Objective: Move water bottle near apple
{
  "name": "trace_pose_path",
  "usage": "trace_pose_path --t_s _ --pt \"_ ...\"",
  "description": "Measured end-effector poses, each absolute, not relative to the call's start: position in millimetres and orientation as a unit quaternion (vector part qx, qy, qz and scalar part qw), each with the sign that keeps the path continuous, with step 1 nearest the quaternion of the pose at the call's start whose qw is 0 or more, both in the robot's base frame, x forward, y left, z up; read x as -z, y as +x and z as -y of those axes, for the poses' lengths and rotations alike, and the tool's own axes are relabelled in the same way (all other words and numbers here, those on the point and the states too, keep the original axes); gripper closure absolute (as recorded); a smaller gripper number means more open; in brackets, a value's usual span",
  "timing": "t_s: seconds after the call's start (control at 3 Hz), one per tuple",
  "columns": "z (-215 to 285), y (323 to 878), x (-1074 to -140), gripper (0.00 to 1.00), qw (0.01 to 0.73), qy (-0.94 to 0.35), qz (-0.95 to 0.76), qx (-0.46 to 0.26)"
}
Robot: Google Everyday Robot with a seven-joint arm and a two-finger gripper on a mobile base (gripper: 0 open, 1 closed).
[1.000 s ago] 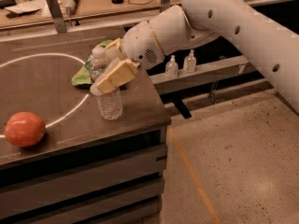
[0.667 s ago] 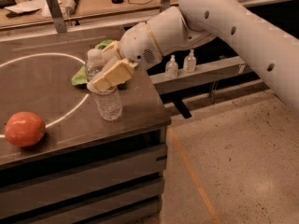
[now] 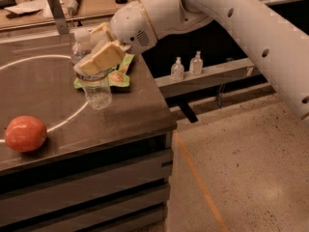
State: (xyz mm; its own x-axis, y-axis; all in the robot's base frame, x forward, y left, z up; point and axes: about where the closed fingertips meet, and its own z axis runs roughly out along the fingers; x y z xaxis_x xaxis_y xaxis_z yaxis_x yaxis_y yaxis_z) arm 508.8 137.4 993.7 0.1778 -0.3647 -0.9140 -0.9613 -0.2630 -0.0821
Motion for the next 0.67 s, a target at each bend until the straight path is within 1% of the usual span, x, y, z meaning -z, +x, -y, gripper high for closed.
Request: trace_pose_path --t_s 0.33,0.67 --pt "-171 513 -1035 1.0 0.384 -0.691 -0.446 -0.42" --pt "-187 514 -1052 1.0 0.391 -0.695 -0.428 -0.426"
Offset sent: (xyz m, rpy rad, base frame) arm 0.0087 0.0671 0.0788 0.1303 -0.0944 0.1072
